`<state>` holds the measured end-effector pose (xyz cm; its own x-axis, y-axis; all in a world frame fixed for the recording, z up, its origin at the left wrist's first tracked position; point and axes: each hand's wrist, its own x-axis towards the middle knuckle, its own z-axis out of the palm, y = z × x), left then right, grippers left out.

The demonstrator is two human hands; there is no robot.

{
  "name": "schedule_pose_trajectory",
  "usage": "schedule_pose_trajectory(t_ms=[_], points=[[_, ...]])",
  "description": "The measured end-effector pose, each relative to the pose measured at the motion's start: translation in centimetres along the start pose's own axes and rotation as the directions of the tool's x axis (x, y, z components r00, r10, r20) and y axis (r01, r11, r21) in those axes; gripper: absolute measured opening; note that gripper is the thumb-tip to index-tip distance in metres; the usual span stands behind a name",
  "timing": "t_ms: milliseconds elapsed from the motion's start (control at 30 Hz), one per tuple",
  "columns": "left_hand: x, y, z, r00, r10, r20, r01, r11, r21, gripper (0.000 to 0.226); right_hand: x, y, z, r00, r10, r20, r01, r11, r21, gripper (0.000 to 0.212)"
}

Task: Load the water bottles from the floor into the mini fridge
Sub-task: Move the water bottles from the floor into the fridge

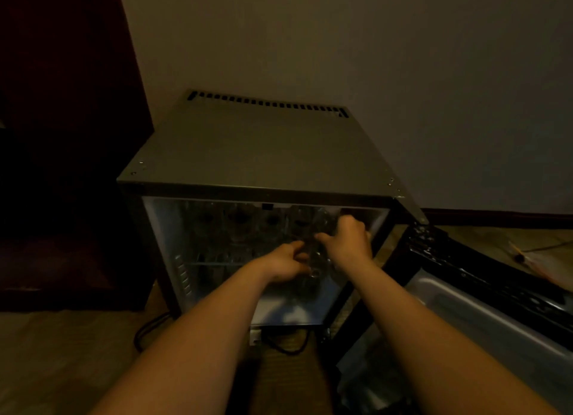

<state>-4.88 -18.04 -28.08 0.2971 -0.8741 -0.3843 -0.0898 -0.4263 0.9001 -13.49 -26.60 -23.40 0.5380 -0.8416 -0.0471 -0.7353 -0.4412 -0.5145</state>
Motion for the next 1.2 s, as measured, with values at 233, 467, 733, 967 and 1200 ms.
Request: schedule_pose_trajectory(t_ms=[233,467,733,967,1200], points=[[2.8,-0.2,0.5,1.0,0.01,-0.024,-0.009,0.999,0.051,0.049,2.5,0.2,1.1,0.988,0.155,0.008,-0.155,0.986,-0.064,0.036],[4.2,-0.7,0.2,0.996,-0.045,-0.076,0.056,0.988,0.145,0.045,3.7,0.6,1.7,0.969,0.19,0.155,-0.166,0.974,-0.157,0.039],[3.7,-0.3,0.1,0.994,-0.049,-0.093,0.069,0.972,0.223,0.043,3.1,0.3,1.4,0.991,0.129,0.041,-0.126,0.99,-0.067,0.035],[1.5,0.5,-0.3,0.993,-0.025,-0.113,0.06,0.946,0.318,0.037,1.2,1.3,0.1,0.993,0.121,0.003,-0.121,0.993,-0.002,0.035],[-1.5,1.7,0.0,0.995,-0.012,-0.103,0.058,0.889,0.455,0.039,-1.7,1.5,-1.3,0.995,-0.074,0.069,0.073,0.997,0.021,0.032]])
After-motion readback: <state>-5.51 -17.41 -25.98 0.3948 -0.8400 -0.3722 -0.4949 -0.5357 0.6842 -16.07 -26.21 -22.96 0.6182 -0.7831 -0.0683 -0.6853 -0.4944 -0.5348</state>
